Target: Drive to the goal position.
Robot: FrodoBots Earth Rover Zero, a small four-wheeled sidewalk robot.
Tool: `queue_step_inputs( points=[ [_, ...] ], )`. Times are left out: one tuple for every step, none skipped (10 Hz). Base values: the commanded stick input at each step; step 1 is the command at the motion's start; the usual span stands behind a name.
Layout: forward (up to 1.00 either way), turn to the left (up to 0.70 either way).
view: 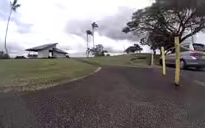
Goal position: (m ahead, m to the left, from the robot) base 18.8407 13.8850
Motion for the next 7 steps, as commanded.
queue_step_inputs(
  points=[
    [0.7,0.0],
    [0.7,0.0],
    [0.7,0.0],
    [0.7,0.0],
    [0.7,0.0],
    [0.7,0.0],
    [0.7,0.0]
  ],
)
